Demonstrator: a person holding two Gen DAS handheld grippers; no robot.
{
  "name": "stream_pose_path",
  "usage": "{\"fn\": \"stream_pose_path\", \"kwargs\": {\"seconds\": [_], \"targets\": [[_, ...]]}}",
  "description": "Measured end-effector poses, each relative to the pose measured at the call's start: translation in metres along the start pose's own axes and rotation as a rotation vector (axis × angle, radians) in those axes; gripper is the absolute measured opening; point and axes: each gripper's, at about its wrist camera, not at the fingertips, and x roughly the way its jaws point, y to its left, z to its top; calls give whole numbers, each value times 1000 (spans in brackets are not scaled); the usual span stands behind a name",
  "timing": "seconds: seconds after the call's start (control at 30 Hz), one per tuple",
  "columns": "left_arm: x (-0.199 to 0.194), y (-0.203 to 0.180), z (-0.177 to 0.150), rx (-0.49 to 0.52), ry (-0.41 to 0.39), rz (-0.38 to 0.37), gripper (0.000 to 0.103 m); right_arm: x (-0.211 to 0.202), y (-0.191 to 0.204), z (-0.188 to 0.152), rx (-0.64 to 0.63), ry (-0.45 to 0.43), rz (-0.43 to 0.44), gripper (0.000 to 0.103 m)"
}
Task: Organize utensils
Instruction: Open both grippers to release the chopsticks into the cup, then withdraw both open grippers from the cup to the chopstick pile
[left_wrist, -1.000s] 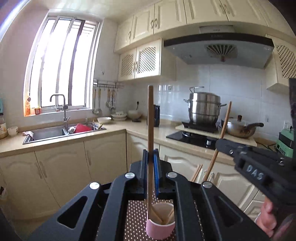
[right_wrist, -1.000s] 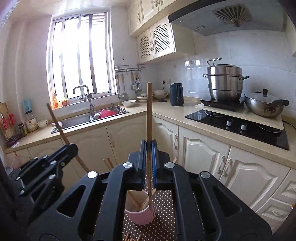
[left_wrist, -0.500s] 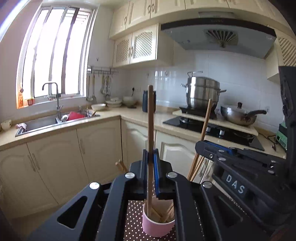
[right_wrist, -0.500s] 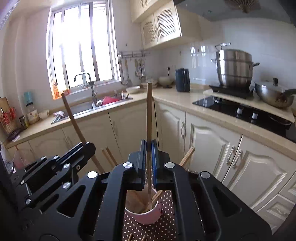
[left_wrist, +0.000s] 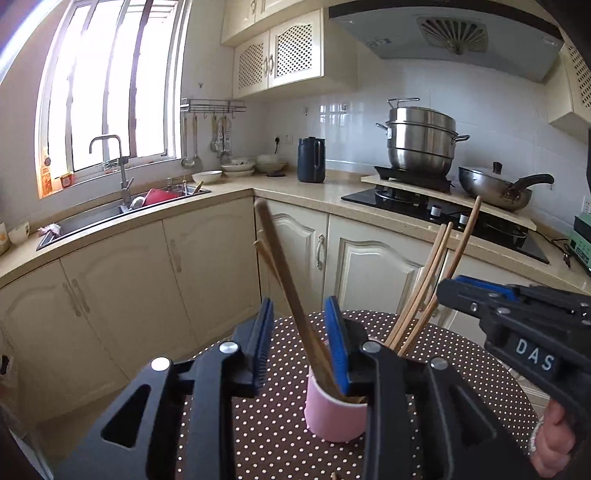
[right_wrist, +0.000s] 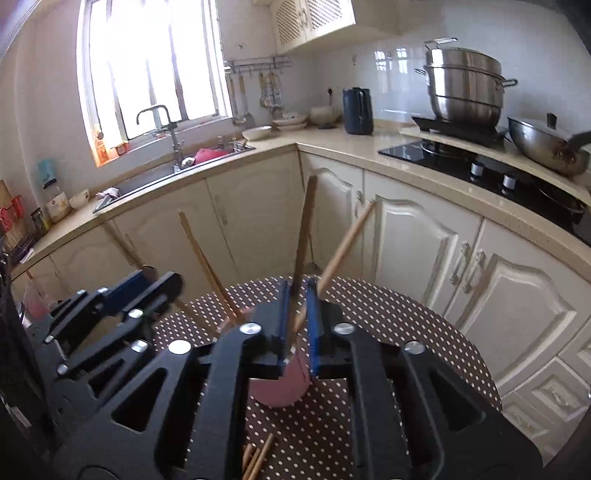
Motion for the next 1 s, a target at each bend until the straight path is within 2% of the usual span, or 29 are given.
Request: {"fn": "stream_pose_path", "kwargs": {"seconds": [0.07, 0.13, 0.4, 1.0], "targets": [[-1, 3, -4, -5, 9, 6, 34, -3, -2, -5, -4, -15, -20, 58], [-3, 5, -7, -11, 14, 11, 36, -7, -4, -10, -10, -23, -47, 58], [-18, 12, -20, -38, 26, 9, 38, -14, -10, -26, 14, 15, -49, 58], [-48, 13, -58, -69, 81, -2, 44, -31, -6, -71, 25, 95, -55, 66]]}}
